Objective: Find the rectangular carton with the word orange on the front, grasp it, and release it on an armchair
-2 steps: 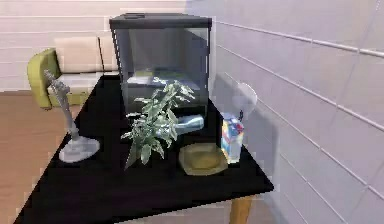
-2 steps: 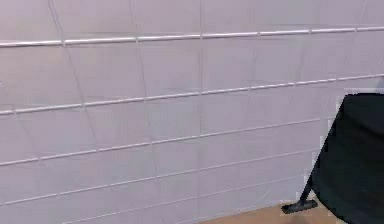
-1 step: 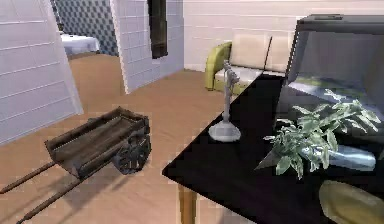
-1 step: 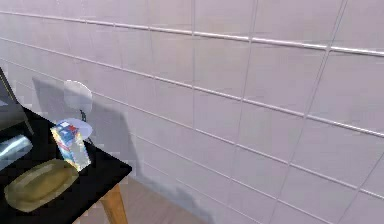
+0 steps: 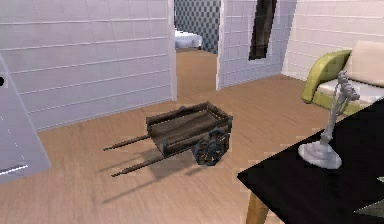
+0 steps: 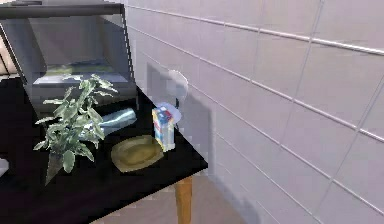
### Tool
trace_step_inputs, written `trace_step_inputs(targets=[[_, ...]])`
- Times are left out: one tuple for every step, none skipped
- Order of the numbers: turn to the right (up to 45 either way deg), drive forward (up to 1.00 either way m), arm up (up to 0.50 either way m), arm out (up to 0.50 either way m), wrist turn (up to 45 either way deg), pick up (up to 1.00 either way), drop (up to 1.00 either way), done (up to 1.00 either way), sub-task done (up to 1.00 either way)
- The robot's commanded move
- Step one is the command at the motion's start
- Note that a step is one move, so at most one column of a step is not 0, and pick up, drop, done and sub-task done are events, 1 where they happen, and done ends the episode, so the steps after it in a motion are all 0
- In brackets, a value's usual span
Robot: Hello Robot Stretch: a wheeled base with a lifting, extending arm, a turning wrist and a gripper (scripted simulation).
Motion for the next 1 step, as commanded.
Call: trace_step_inputs(targets=[[0.0, 0.00, 0.50, 0.00, 0.0, 0.00, 0.00, 0.00, 0.00]])
